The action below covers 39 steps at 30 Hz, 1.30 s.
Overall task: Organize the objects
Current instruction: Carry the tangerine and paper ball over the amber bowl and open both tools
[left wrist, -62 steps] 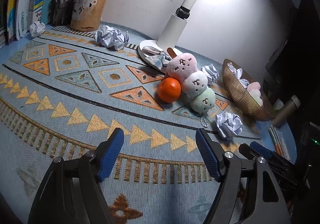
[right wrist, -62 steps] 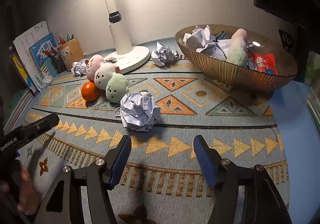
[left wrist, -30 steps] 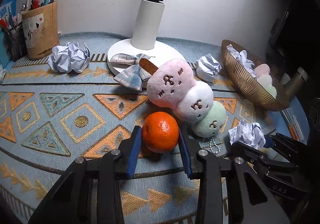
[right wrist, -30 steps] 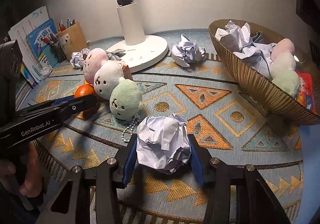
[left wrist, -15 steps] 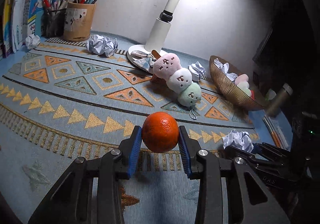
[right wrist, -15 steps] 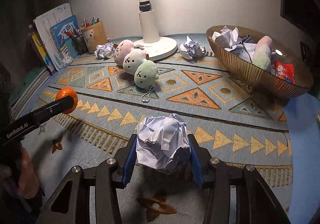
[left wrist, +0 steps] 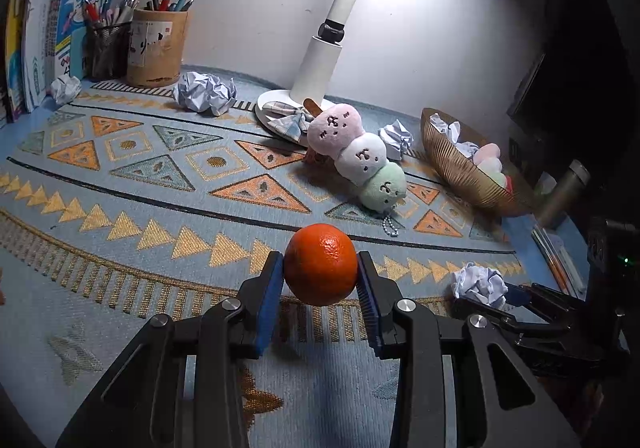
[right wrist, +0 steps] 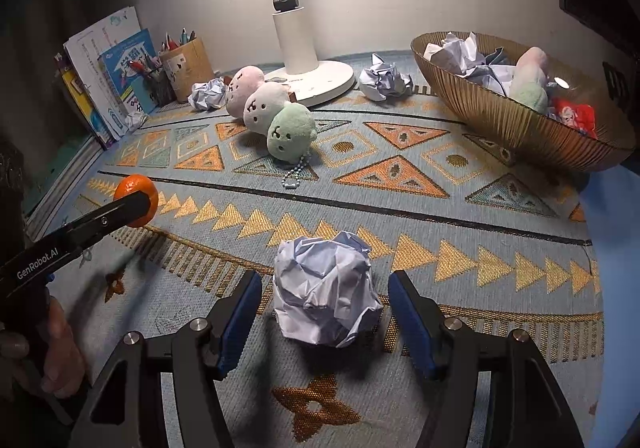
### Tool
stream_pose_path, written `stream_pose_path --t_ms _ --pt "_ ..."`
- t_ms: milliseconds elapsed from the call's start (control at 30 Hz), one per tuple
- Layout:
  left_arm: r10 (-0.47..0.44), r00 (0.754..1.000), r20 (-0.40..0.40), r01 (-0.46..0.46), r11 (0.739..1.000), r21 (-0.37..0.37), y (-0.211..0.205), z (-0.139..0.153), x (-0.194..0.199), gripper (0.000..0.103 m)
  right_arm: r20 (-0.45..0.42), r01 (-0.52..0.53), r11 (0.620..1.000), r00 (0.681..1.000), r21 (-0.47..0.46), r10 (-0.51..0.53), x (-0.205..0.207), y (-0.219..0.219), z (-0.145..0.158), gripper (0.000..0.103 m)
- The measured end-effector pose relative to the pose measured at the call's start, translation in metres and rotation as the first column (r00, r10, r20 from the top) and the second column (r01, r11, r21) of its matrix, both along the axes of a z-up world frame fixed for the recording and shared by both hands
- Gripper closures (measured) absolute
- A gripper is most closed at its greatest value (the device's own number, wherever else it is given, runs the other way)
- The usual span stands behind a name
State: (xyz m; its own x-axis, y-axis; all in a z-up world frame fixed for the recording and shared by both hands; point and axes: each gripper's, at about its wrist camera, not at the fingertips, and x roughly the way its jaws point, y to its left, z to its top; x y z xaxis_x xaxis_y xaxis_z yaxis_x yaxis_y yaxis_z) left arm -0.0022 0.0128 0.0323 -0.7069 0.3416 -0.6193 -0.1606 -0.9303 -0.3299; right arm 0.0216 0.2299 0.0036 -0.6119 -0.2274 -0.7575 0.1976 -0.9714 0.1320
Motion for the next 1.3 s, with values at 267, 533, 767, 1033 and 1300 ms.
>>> stream_pose_path --t_ms 267,533,767,1033,1300 --pt "-0.012 0.999 -0.033 0.011 1.000 -0.018 0.005 0.005 0.005 0.070 -0.018 0.011 1.000 1.000 0.022 -0.010 0.002 -0.001 0.001 0.054" --pt "-0.155 0.986 -0.062 0.156 0.988 0.015 0.055 0.060 -0.023 0.070 -0.136 0.108 0.989 0.983 -0.103 -0.122 0.010 0.057 0.059 0.054" --pt "-0.284 0.952 -0.116 0.287 0.958 0.015 0.151 0.100 -0.093 0.070 -0.197 0.387 0.902 0.885 -0.191 -0.422 -0.031 0.162 0.115 0.054" --pt "-0.319 0.944 -0.081 0.320 0.947 0.001 0.224 0.074 -0.156 0.066 -0.145 0.461 0.858 0.855 -0.225 -0.497 -0.094 0.202 0.111 0.053" --pt "-0.309 0.947 -0.090 0.309 0.951 -0.004 0.217 0.069 -0.158 0.019 -0.119 0.451 0.865 0.868 -0.222 -0.483 -0.106 0.209 0.098 0.037"
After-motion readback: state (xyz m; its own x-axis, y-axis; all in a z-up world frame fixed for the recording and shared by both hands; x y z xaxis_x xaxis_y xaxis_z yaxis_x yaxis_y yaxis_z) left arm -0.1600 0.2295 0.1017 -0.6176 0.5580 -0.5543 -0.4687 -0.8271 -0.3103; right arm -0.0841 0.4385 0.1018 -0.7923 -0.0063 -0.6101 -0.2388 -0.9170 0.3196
